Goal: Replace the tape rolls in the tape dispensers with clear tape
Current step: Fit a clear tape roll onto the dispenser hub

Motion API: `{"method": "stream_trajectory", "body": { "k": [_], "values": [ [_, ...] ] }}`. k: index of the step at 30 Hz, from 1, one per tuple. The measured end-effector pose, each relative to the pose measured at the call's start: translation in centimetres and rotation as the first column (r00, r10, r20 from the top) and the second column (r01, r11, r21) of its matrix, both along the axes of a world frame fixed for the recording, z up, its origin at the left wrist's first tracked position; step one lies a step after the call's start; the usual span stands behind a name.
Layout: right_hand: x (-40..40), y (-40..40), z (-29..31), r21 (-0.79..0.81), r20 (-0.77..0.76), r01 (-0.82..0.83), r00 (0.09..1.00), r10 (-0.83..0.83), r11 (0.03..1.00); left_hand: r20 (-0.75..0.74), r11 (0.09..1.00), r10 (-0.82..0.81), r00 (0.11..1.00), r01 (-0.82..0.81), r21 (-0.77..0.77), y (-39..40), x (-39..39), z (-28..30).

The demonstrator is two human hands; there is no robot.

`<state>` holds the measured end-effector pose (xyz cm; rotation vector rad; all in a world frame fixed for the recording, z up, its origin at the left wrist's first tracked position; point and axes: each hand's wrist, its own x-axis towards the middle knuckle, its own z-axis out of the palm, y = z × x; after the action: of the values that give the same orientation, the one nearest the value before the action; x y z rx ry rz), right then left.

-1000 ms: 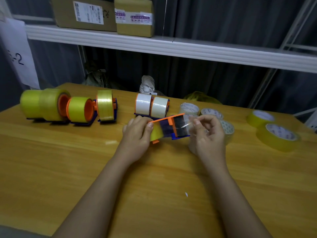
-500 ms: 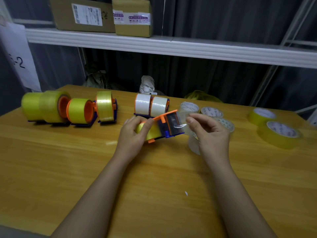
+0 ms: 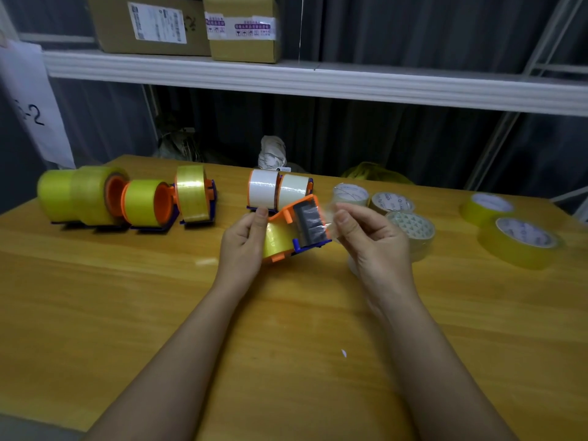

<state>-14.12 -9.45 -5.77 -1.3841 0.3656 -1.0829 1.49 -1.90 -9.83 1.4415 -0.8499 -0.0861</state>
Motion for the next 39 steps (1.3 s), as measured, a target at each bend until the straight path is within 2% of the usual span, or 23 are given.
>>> {"method": "stream_trajectory", "body": {
  "k": [14,39],
  "values": [
    [0.16,0.39,-0.17,-0.067,-0.032,-0.004,0.999,0.002,0.998,-0.010,0.999,0.015,1.000,-0.015,-0.049,0.17,-0.09,0.17],
    [-0.09,0.76,0.35,-0.048,-0.007,-0.035,0.999,0.035,0.998,-0.019,0.998,-0.045,0.999,0.045,-0.037,0.25,-0.63,0.32]
  ]
}}
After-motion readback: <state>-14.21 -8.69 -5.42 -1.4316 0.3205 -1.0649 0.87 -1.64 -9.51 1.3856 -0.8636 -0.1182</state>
